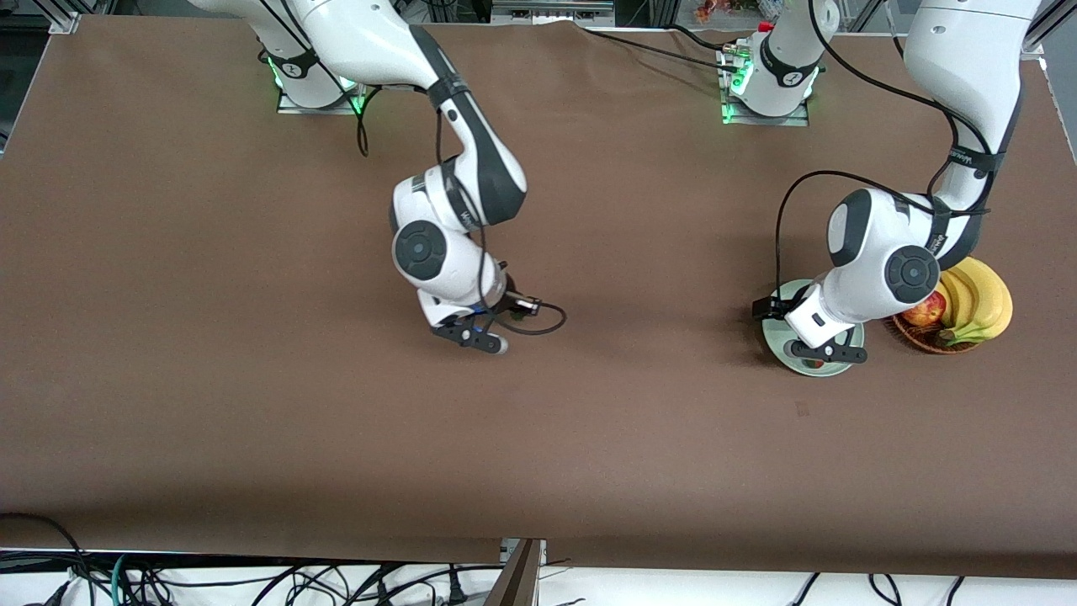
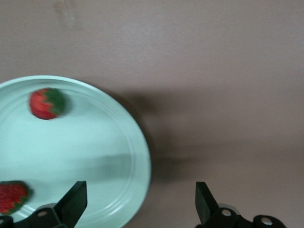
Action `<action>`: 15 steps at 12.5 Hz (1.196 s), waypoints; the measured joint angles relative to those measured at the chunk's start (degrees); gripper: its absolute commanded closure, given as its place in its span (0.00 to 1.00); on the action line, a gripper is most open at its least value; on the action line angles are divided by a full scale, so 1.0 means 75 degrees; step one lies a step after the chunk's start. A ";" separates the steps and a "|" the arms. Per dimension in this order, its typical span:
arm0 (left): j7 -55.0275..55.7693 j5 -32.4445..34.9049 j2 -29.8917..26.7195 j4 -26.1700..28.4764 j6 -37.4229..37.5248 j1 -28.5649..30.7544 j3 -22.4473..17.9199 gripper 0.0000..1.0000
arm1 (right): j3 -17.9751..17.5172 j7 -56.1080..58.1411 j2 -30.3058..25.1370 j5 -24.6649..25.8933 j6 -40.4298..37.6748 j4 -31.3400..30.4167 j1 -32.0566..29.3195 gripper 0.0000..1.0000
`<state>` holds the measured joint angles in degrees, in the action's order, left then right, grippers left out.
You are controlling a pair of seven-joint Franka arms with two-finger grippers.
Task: Collect all strawberries into plate
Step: 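Carry the third strawberry to the middle and release it with the right gripper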
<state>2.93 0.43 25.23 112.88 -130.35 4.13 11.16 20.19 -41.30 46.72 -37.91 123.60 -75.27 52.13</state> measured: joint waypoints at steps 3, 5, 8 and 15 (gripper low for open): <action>0.0139 0.0000 0.0000 0.0001 0.0024 -0.0033 0.0060 0.00 | -0.0921 -0.1500 0.0513 0.0000 0.1632 0.0418 -0.0004 0.62; 0.0167 0.0000 0.0000 0.0001 0.0033 -0.0035 0.0076 0.00 | -0.1365 -0.2285 0.0955 0.0000 0.2620 0.0762 0.0043 0.58; 0.0251 0.0000 0.0000 0.0002 0.0058 -0.0055 0.0108 0.00 | -0.1502 -0.3378 0.1652 0.0001 0.3798 0.1399 0.0305 0.21; 0.1796 -0.0007 0.0017 0.0066 0.0097 -0.0266 0.0861 0.00 | -0.0647 -0.3677 0.1693 0.0074 0.2415 0.2033 0.0354 0.11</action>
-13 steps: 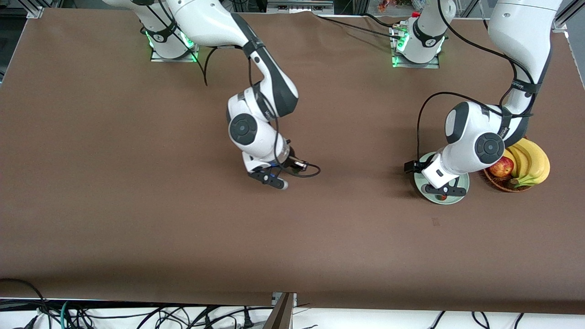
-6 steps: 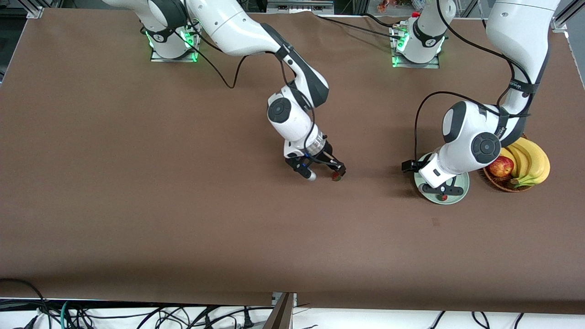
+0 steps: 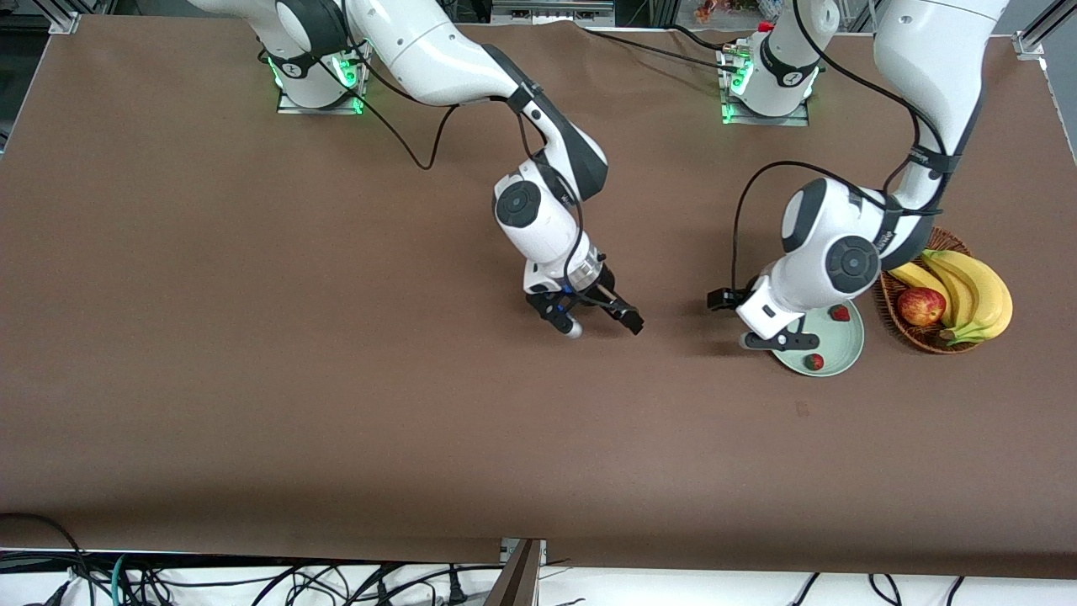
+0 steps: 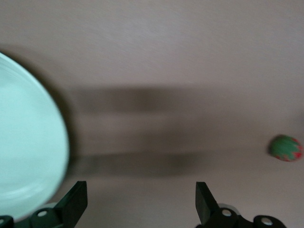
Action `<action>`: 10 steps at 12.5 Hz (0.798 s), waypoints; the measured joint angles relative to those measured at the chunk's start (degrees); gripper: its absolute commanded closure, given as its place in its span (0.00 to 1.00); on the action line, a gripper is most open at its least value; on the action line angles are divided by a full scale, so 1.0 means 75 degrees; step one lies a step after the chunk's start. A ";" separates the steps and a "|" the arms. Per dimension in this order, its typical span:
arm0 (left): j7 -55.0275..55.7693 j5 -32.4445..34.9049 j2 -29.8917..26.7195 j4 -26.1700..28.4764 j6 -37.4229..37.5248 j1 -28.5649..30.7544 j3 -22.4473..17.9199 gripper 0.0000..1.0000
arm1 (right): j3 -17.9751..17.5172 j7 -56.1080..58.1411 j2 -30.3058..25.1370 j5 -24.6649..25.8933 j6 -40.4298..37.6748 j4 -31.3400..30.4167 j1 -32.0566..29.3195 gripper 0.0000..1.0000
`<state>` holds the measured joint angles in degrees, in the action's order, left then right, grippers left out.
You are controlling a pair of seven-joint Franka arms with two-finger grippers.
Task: Collect all strawberries into plate
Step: 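Grasp the third strawberry with the left gripper while the right gripper retracts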
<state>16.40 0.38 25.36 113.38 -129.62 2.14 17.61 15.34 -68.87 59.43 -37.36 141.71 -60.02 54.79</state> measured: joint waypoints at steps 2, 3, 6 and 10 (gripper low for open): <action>0.0570 0.0000 0.0002 -0.0001 -0.0046 -0.0234 0.0129 0.00 | 0.0298 0.0807 -0.0331 0.0011 -0.1243 0.0022 -0.0236 0.10; 0.0826 0.0000 0.0002 -0.0003 -0.0130 -0.0354 0.0187 0.00 | 0.0358 0.1288 -0.0487 0.0023 -0.1788 0.0024 -0.0402 0.09; 0.1397 0.0012 0.0030 -0.0050 -0.0739 -0.0917 0.0253 0.00 | 0.0904 0.2791 -0.0960 0.0065 -0.3471 0.0022 -0.0813 0.02; 0.2547 0.0737 0.0566 -0.0649 -0.1003 -0.1893 0.0275 0.00 | 0.1629 0.4502 -0.2120 0.0799 -0.5127 -0.0509 -0.0907 0.01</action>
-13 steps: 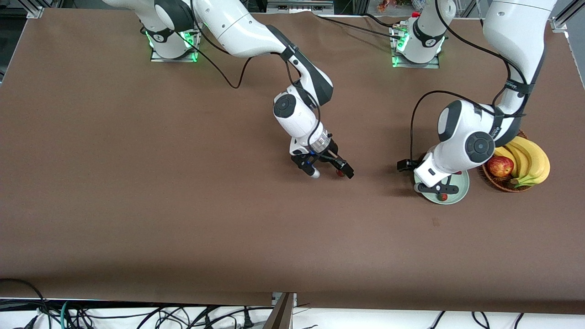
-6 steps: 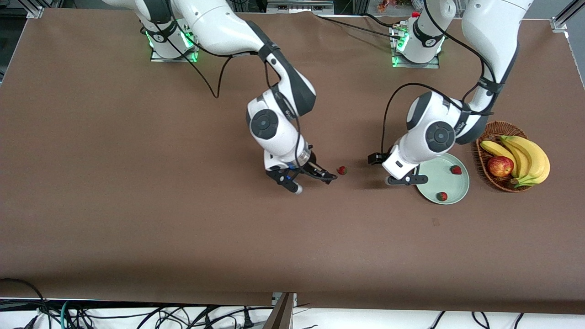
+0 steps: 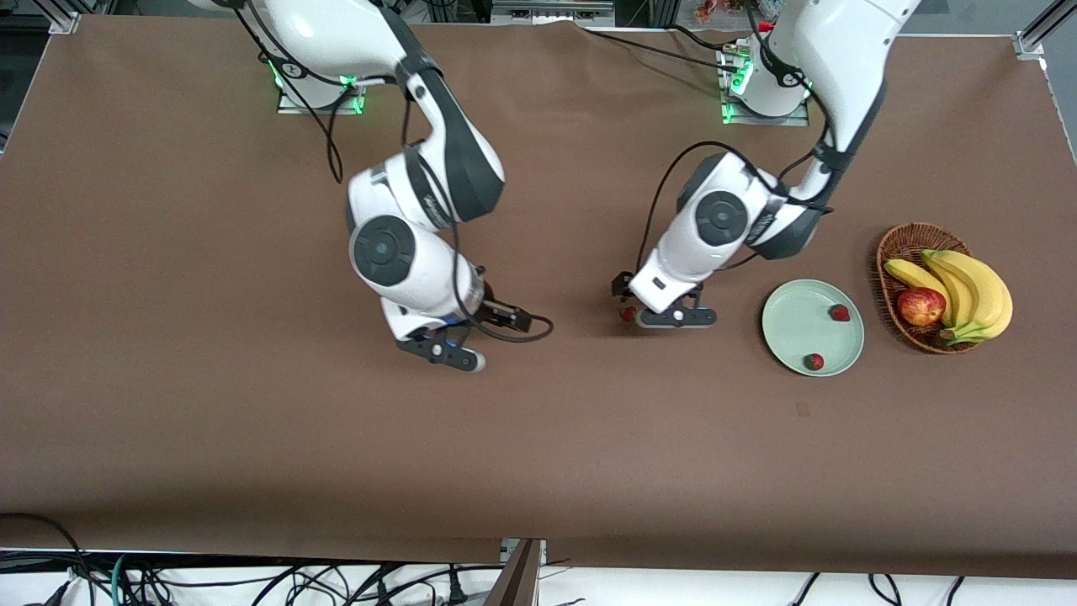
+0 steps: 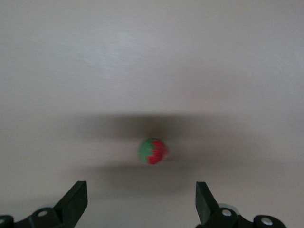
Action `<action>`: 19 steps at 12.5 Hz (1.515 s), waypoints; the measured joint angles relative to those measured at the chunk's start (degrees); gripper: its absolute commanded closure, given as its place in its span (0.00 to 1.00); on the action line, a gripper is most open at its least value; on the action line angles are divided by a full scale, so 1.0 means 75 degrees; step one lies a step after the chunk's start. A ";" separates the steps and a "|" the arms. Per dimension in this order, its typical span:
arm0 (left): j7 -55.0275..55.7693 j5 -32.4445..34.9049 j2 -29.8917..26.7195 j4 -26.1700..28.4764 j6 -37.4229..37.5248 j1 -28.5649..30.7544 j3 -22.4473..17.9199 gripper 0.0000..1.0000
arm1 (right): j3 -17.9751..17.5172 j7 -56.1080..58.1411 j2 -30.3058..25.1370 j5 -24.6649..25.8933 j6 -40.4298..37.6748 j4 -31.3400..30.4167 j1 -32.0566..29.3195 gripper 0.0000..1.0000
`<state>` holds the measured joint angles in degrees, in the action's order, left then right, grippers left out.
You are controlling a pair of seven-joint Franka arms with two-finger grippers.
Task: Collect all strawberries into plate
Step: 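Grasp the third strawberry with the left gripper while the right gripper retracts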
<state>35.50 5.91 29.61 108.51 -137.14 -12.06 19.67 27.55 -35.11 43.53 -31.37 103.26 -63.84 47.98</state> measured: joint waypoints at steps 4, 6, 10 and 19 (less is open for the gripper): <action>0.0933 0.1351 0.0756 -0.0172 -0.0716 -0.0326 -0.0014 0.00 | 0.0266 0.1416 -0.2004 0.1206 -0.0863 -0.1553 -0.0003 0.01; 0.0979 0.1828 0.1039 -0.0215 -0.0828 -0.0311 -0.0046 0.00 | 0.0302 0.2056 -0.3042 0.1938 -0.1069 -0.2420 0.0000 0.01; 0.1157 0.1936 0.1117 -0.0295 -0.0870 -0.0273 -0.0062 0.33 | 0.0278 0.3142 -0.4435 0.2757 -0.1487 -0.3431 -0.0396 0.01; 0.1371 0.1936 0.1138 -0.0303 -0.0864 -0.0268 -0.0059 1.00 | -0.3458 0.3697 -0.5434 0.3733 -0.1811 -0.3661 -0.4736 0.01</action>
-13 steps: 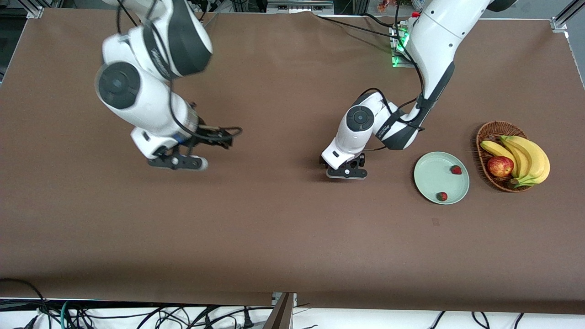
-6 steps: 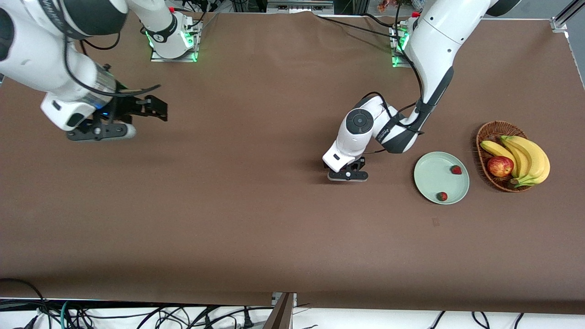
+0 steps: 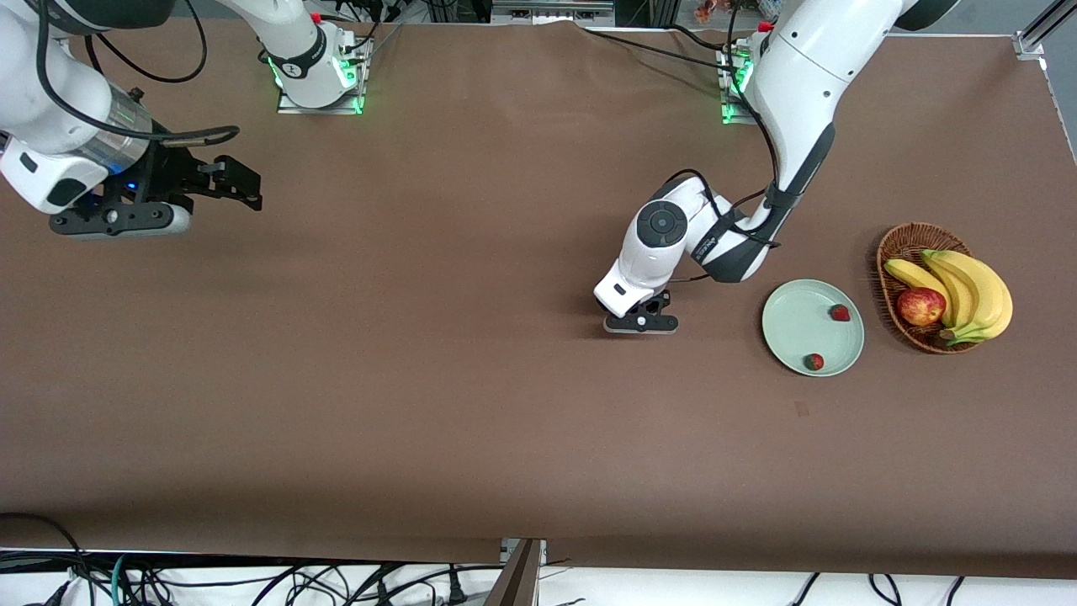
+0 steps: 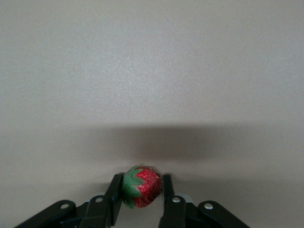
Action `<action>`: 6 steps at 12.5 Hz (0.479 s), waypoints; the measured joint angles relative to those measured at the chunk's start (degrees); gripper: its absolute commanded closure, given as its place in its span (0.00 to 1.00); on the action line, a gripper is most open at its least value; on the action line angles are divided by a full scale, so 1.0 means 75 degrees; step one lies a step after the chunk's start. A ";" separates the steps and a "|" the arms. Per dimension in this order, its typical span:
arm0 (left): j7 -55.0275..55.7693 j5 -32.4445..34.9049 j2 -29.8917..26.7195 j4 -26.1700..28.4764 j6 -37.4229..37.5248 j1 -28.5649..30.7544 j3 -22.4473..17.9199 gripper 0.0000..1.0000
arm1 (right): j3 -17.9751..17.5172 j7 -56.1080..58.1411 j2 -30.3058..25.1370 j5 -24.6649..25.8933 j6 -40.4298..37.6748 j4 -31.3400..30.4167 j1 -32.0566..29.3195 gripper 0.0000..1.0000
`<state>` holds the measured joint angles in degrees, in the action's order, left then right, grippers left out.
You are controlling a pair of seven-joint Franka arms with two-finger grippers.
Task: Collect all strawberries into plate
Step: 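Lower the strawberry onto the plate and open the left gripper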
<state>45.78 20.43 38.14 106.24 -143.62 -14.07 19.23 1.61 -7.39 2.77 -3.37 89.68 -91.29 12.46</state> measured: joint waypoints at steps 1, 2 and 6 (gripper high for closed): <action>0.0005 0.0000 -0.0009 -0.0042 -0.0002 0.0048 -0.0007 1.00 | -0.0581 0.0141 -0.0038 0.0069 0.0000 -0.0010 -0.0616 0.01; -0.0031 0.0000 -0.0048 -0.0102 -0.0002 0.0175 -0.0011 1.00 | -0.0929 0.0260 -0.0057 0.0118 0.0002 -0.0010 -0.1026 0.01; -0.1732 0.0001 -0.0651 -0.0026 0.0834 0.1140 0.0002 1.00 | -0.1095 0.0428 -0.0066 0.0198 0.0024 0.0011 -0.1273 0.01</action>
<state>32.80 20.44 33.26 106.05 -137.37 -5.52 19.25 -6.60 -4.17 2.27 -1.88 89.86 -91.21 2.91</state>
